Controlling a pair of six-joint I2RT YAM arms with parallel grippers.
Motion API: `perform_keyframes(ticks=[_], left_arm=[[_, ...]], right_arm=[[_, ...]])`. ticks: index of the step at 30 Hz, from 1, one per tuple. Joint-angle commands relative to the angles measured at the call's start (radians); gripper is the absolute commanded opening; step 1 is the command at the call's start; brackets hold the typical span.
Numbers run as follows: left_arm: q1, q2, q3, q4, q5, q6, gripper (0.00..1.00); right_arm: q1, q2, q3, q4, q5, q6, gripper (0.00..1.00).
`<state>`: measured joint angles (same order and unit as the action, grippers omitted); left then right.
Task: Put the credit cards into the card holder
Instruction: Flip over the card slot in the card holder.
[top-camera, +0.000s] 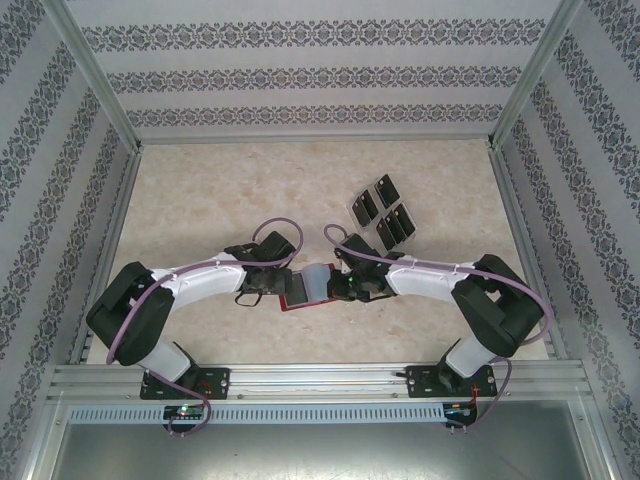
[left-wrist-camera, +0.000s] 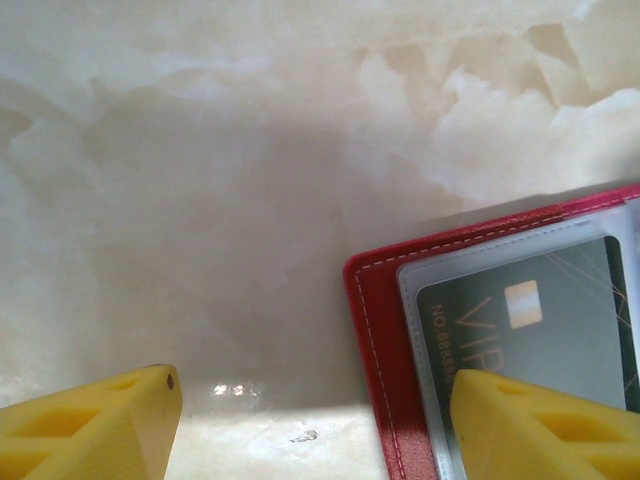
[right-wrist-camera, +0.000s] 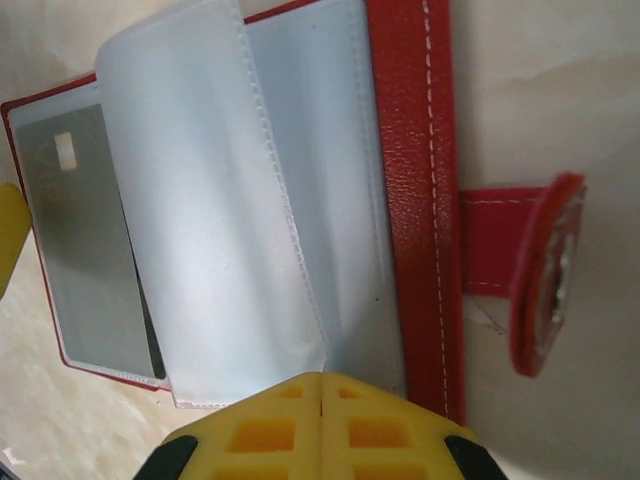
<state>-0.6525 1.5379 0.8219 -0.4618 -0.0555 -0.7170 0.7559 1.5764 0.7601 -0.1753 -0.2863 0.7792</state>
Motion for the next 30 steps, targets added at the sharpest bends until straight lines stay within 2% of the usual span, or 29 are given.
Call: perform_keyframes(ticks=[1, 8, 20, 26, 30], left_arm=[[0.039, -0.054, -0.019, -0.001, -0.008, -0.038, 0.73], [0.105, -0.11, -0.015, -0.02, 0.036, -0.051, 0.73], [0.123, -0.126, -0.009, 0.009, 0.06, -0.079, 0.74], [0.145, -0.152, -0.005, -0.02, 0.024, -0.109, 0.74], [0.161, -0.174, -0.005, -0.021, 0.03, -0.113, 0.74]], right_arm=[[0.019, -0.045, 0.044, -0.023, 0.006, -0.011, 0.0], [0.053, -0.017, 0.11, -0.032, -0.007, -0.009, 0.0], [0.151, 0.154, 0.243, -0.022, -0.033, 0.001, 0.0], [0.184, 0.25, 0.306, -0.004, -0.06, 0.009, 0.23], [0.189, 0.268, 0.316, 0.012, -0.083, 0.016, 0.42]])
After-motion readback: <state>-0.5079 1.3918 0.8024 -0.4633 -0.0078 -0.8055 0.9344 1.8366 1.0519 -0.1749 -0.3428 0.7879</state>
